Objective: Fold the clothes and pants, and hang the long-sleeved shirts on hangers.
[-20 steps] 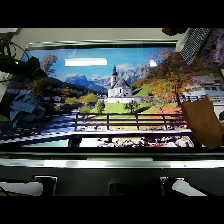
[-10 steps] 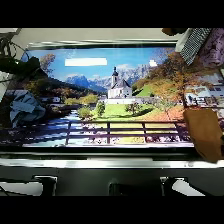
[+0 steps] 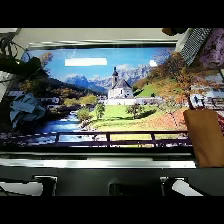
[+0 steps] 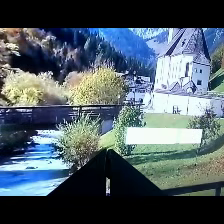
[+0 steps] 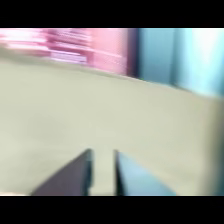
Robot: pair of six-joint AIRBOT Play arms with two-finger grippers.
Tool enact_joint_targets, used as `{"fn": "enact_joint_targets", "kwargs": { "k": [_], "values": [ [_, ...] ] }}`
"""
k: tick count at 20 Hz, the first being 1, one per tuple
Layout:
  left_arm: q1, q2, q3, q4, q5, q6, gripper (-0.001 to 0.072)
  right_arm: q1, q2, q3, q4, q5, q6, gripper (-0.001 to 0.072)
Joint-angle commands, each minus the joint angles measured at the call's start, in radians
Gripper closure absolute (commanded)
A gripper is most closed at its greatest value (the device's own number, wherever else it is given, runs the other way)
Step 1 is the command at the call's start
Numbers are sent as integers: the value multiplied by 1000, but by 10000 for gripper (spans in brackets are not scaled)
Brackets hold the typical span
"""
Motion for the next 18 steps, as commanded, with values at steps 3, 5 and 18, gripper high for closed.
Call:
{"fn": "enact_joint_targets", "kwargs": {
  "k": [3,5,18],
  "values": [
    [-64,42,-76,30,0,122,690,317,3,129,448,-177,-446,652],
    [-98,119,-204,84,31,132,690,520,3,128,435,-131,-500,679],
    [-109,364,-512,197,113,146,687,996,3,128,370,-76,-500,678]
  ]
}}
